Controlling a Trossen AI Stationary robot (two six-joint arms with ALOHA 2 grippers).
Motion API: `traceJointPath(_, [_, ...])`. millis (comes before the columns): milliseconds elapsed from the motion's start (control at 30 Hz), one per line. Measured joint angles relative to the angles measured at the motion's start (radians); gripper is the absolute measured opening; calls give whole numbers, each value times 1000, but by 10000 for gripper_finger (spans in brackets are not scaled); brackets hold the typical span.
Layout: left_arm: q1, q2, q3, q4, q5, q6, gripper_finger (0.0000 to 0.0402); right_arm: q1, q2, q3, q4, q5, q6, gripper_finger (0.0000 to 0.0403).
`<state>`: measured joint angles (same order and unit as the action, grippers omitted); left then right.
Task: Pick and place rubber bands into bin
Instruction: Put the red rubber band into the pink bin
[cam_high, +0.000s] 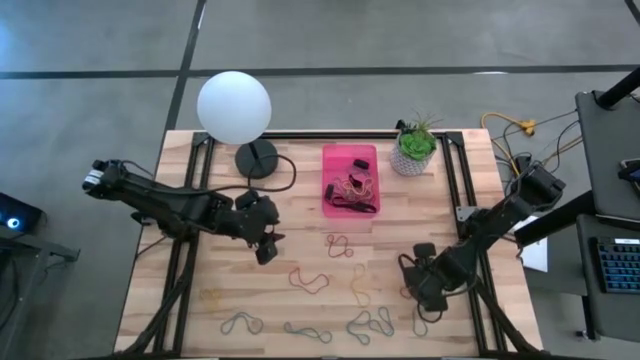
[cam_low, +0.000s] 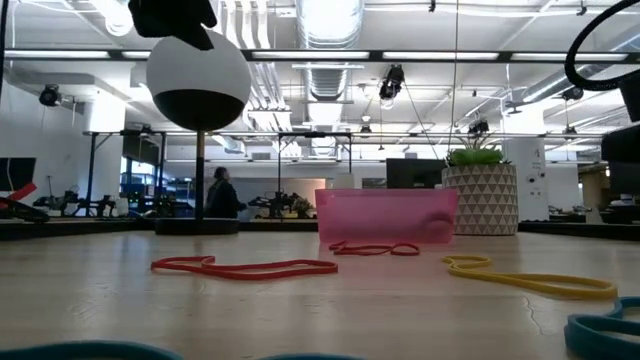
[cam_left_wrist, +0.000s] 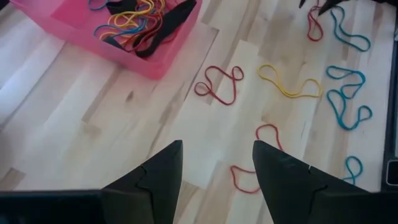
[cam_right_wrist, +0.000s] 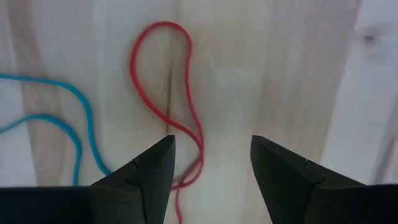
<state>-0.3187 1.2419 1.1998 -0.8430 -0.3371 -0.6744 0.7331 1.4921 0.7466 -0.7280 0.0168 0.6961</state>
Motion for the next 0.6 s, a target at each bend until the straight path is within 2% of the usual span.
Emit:
traceJointPath(400, [0,0,-12,-1,-13,5,180,53,52,-25,27,16,122,196])
traceJointPath(600, [0,0,-9,-3,-12,6,180,100,66,-26,27,52,229,174])
